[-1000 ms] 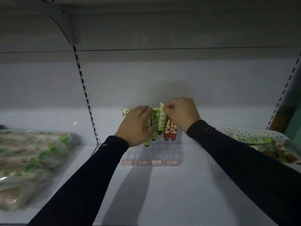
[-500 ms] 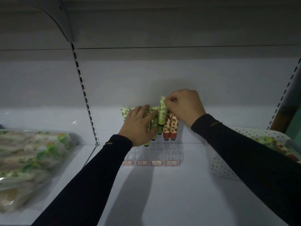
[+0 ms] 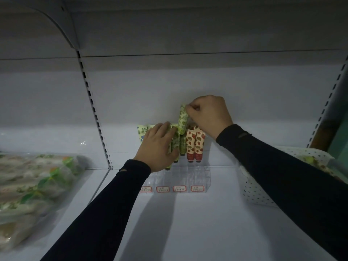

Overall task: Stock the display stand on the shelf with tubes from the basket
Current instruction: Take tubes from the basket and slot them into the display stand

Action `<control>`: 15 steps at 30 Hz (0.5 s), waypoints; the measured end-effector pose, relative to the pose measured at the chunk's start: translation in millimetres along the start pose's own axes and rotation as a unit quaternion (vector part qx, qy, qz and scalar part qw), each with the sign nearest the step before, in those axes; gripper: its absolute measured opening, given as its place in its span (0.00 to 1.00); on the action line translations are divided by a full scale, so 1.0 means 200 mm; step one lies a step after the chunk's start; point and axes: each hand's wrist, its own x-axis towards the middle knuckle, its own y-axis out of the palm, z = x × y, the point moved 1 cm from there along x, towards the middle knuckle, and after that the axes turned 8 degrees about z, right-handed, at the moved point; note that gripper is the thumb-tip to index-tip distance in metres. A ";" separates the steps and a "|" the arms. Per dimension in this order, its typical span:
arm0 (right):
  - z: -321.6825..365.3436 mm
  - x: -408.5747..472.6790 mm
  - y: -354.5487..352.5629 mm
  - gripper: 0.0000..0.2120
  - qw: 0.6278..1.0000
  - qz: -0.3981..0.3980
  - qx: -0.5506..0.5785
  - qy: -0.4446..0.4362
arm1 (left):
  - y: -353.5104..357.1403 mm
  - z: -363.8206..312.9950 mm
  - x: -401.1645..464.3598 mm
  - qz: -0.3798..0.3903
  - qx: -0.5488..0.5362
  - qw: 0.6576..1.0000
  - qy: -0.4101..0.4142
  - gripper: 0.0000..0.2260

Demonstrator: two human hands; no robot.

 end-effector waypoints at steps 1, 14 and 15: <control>0.00 0.00 0.01 0.17 1.000 0.002 -0.003 0.002 | 0.00 0.00 0.00 -0.001 0.001 1.000 0.001 0.35; 0.03 0.16 -0.02 0.21 0.983 0.137 -0.116 0.027 | 0.00 0.00 0.01 0.008 0.013 1.000 -0.002 0.37; 0.03 0.16 -0.01 0.20 0.983 0.141 -0.115 0.029 | 0.00 0.00 0.01 0.010 0.015 1.000 -0.003 0.37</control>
